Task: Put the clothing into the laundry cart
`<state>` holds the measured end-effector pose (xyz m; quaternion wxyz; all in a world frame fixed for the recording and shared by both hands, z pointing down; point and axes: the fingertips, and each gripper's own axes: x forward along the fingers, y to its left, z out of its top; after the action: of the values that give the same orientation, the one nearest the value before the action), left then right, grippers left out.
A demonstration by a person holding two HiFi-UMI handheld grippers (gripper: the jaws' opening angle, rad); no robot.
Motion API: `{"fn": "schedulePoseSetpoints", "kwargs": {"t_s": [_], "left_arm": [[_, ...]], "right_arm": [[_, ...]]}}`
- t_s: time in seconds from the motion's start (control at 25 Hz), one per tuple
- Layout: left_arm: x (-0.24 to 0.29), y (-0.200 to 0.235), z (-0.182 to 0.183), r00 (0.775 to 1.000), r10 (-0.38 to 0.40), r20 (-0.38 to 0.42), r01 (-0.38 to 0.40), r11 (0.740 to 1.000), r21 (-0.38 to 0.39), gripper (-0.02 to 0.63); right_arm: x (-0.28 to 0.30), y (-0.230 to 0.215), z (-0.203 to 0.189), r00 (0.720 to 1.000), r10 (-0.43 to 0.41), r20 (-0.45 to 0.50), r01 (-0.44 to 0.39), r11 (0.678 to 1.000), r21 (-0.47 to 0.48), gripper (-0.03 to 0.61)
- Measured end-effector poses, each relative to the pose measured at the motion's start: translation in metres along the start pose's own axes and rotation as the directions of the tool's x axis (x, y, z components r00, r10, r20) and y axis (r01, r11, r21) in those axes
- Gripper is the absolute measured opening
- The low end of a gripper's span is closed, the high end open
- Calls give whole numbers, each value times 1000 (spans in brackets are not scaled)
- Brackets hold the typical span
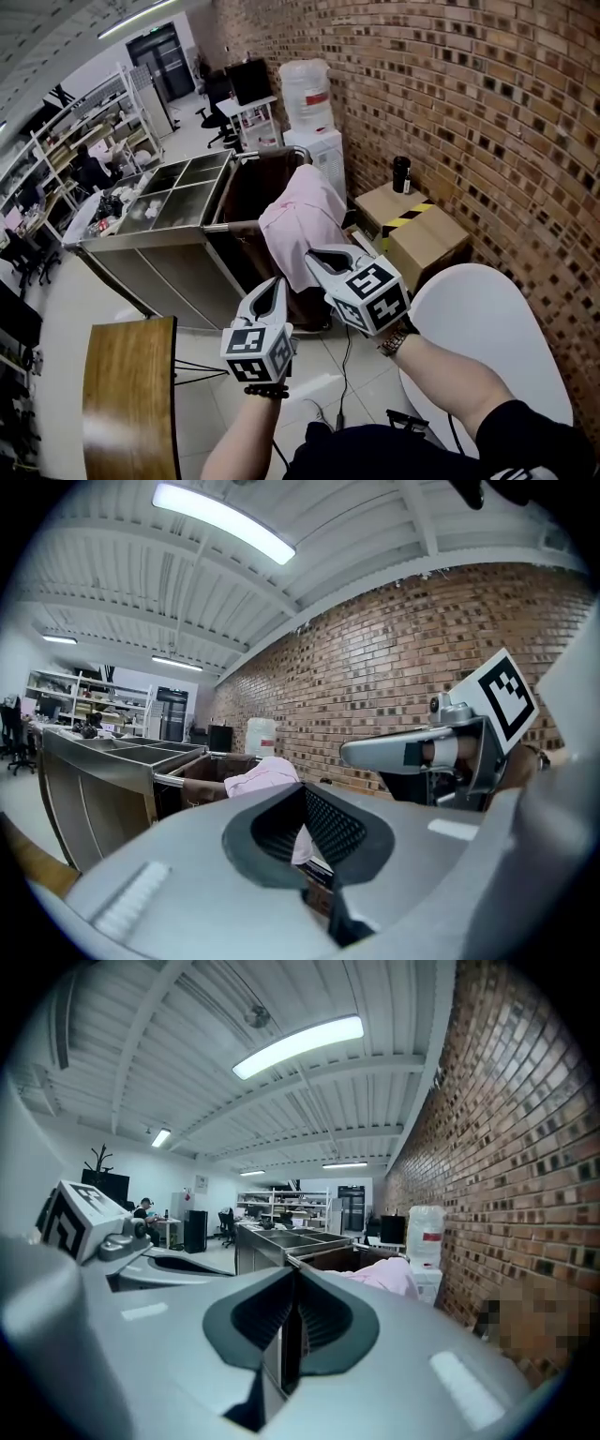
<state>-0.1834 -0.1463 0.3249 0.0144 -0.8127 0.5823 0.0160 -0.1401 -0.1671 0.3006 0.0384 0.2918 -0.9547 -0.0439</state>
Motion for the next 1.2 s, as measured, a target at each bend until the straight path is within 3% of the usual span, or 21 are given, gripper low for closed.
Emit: {"fn": "schedulePoseSetpoints", "kwargs": {"t_s": [0.76, 1.2], "left_arm": [[-34, -58, 15, 999, 0, 40, -2, 1000, 28, -2], [-35, -61, 15, 999, -1, 40, -1, 999, 44, -2]], "right_arm": [[-69, 34, 3, 994, 11, 112, -11, 1000, 2, 2], [-80, 43, -3, 991, 12, 137, -13, 1000, 10, 0]]}}
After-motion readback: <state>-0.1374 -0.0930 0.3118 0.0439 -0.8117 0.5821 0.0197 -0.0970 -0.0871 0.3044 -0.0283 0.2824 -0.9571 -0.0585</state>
